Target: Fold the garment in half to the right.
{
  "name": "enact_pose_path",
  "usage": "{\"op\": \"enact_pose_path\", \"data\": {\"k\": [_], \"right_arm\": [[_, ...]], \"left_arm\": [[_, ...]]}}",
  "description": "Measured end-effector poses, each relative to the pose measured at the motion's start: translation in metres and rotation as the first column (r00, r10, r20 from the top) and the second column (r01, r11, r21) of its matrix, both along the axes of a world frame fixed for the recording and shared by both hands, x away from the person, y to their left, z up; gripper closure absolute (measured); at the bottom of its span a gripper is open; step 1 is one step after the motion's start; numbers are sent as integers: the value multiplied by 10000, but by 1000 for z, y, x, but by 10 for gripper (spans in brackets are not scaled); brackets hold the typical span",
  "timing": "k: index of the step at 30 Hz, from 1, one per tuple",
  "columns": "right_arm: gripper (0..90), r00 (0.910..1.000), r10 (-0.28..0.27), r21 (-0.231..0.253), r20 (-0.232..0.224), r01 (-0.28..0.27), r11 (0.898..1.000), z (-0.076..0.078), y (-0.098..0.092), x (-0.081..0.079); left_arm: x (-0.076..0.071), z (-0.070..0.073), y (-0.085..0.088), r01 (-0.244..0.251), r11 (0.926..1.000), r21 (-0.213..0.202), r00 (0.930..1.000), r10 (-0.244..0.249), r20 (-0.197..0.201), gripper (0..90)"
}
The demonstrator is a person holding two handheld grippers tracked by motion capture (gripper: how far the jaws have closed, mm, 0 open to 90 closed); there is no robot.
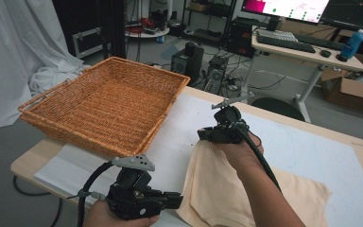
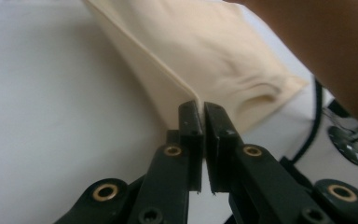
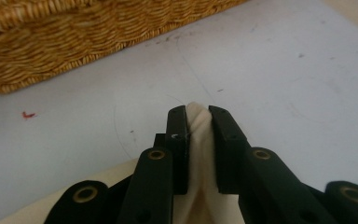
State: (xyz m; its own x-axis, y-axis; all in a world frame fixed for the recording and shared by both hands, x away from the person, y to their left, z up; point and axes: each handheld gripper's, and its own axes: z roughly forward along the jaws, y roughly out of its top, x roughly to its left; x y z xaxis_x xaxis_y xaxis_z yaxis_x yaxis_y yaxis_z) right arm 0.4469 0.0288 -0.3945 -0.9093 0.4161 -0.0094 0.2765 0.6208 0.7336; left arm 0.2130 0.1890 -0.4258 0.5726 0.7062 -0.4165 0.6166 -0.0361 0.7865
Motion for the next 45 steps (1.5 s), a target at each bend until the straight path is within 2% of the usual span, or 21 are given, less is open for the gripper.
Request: {"op": "enact_pose_path", "data": {"k": [3,8,13,21,28,31,33,34,35,36,37,38,40,42,45], "right_arm": [[788,10000,-26,400,82,23,9992,15,-18,-2],[788,9987,-263,533,446,239,9983,35,-48,-7],[788,9950,-711,646,705,666,9957,51,-83,-12],[787,9831,-1612,716,866,1553,9853,62,-142,-18],[787,9706,-2244,832,874,2173,9725,67,-189,-21],[783,9649,-2486,857,848,2415,9666,68,-208,-21],[749,9605,-2662,867,809,2593,9619,68,-221,-20],[749,9605,-2662,867,809,2593,9619,68,-221,-20],[675,9549,-2839,908,866,2762,9568,68,-227,-20],[614,9393,-3232,1059,1153,3119,9442,69,-241,-21],[613,9373,-3293,1095,1144,3175,9419,70,-246,-21],[612,9343,-3370,1135,1160,3246,9390,70,-250,-21],[610,9295,-3512,1178,1124,3385,9336,68,-257,-21],[603,9249,-3642,1193,1093,3515,9286,66,-261,-21],[585,9214,-3755,1308,1005,3619,9230,63,-265,-22]], "left_arm": [[6,8,-14,713,9960,-530,9974,-709,88,866],[18,17,-42,1623,9843,-697,9867,-1610,242,866],[28,23,-67,2378,9676,-848,9711,-2353,393,866],[42,36,-116,3452,9350,-816,9381,-3410,611,867],[55,37,-160,4211,9028,-874,9069,-4176,566,867],[61,37,-177,4425,8912,-996,8968,-4396,504,867],[66,36,-188,4510,8863,-1052,8925,-4477,549,863],[66,36,-188,4510,8863,-1052,8925,-4477,549,857],[68,36,-194,4524,8838,-1190,8918,-4471,697,857],[72,36,-200,4240,8958,-1332,9056,-4214,487,650],[73,35,-200,4276,8933,-1383,9037,-4263,403,624],[74,34,-201,4261,8940,-1386,9044,-4248,405,618],[74,34,-200,4140,9035,-1112,9100,-4138,261,556],[75,34,-196,4066,9073,-1067,9132,-4072,178,528],[74,36,-188,3806,9221,-701,9247,-3805,152,473]]}}
